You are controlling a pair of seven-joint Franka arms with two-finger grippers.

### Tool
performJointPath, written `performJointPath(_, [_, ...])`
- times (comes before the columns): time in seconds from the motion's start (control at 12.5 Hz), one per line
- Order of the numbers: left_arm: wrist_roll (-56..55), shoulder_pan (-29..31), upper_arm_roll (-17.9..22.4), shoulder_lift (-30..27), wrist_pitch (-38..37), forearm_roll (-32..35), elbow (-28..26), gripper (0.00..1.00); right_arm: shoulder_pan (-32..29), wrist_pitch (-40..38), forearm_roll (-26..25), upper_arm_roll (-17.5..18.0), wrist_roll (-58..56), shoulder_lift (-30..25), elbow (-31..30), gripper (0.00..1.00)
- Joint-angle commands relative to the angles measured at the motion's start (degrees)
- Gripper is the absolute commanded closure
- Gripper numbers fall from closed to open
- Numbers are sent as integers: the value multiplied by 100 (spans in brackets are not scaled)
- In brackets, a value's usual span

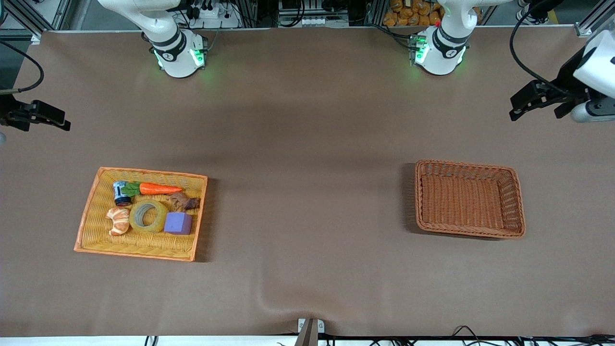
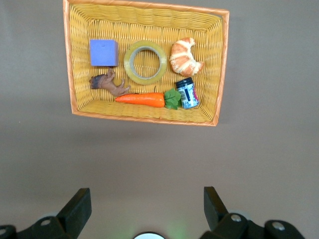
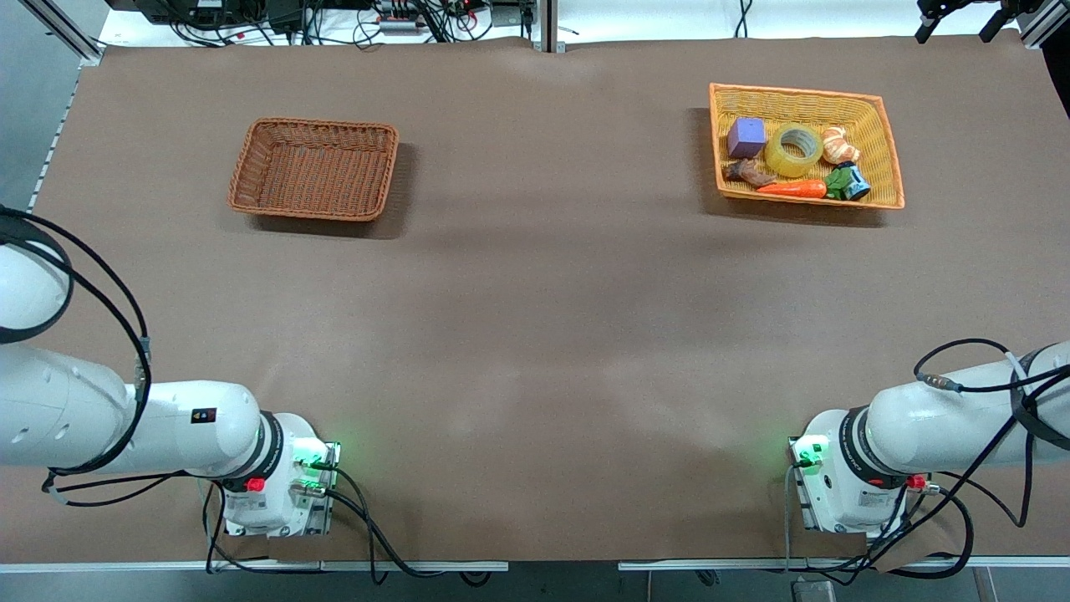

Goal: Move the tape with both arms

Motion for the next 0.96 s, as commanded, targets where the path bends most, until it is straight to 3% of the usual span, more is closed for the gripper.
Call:
performJointPath(0.0, [74, 24, -11, 19, -146, 112, 128, 0, 17, -61, -105, 117, 230, -147, -83, 0])
performJointPath(0.88, [109, 24, -11, 142, -146, 323, 40, 0, 43, 149, -61, 118, 231, -33, -144, 0])
